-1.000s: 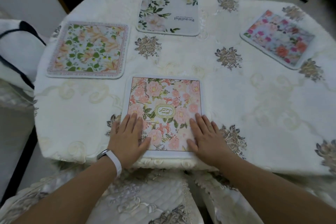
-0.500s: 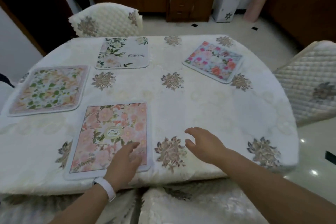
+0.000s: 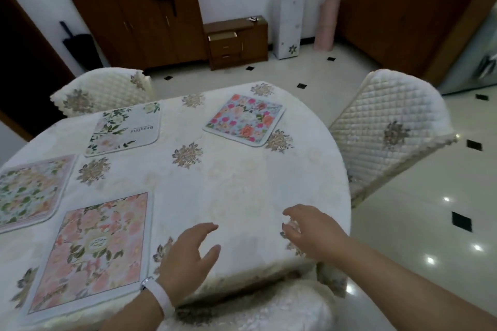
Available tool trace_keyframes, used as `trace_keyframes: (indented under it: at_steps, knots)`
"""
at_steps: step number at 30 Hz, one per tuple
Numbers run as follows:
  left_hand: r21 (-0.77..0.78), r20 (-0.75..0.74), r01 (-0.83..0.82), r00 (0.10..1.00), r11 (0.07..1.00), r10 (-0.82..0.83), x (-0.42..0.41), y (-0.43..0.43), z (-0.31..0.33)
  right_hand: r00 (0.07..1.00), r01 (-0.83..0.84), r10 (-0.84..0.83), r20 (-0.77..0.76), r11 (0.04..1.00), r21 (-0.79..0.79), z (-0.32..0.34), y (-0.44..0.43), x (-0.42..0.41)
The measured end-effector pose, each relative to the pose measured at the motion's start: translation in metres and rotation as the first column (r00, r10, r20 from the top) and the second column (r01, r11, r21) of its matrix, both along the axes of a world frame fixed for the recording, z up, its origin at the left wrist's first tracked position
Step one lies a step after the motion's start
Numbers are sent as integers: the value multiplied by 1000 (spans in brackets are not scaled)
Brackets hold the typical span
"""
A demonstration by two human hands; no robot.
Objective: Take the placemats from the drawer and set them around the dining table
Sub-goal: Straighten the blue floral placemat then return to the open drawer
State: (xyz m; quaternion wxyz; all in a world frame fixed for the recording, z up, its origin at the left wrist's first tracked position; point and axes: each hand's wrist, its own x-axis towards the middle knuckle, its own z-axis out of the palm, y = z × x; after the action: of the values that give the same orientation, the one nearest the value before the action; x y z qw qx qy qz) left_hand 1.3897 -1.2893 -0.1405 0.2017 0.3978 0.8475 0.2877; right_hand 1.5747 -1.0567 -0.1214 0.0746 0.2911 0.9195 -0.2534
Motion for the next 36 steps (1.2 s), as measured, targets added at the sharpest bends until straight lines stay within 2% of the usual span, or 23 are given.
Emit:
trace_keyframes:
  at_steps: [3, 7, 12, 17, 20, 27, 36]
  knots:
    - [-36, -115, 88, 989, 995, -92, -6, 18, 9, 1000, 14, -14, -5, 1000, 23, 9, 12, 7]
    - [-39, -192, 128, 972, 991, -133, -18, 40, 13, 999, 41, -40, -13, 996, 75, 12, 17, 5]
    - [-32, -167, 188, 967, 982, -190, -38, 65, -1, 997, 79, -79, -8, 992, 103, 14, 20, 1]
    - [-45, -93, 200, 975, 979, -203, -20, 82, -16, 995, 91, -96, 28, 984, 151, 15, 33, 20]
    - [-67, -101, 231, 966, 971, -237, -11, 98, -16, 995, 89, -96, 32, 982, 166, 16, 53, 28]
    - [-70, -163, 173, 970, 982, -183, 19, 148, -15, 1000, -9, 7, 16, 991, 132, -2, 108, 51]
    - [-145, -219, 69, 970, 987, -100, 117, 256, 0, 994, -71, 78, -80, 994, 87, 4, 243, 122]
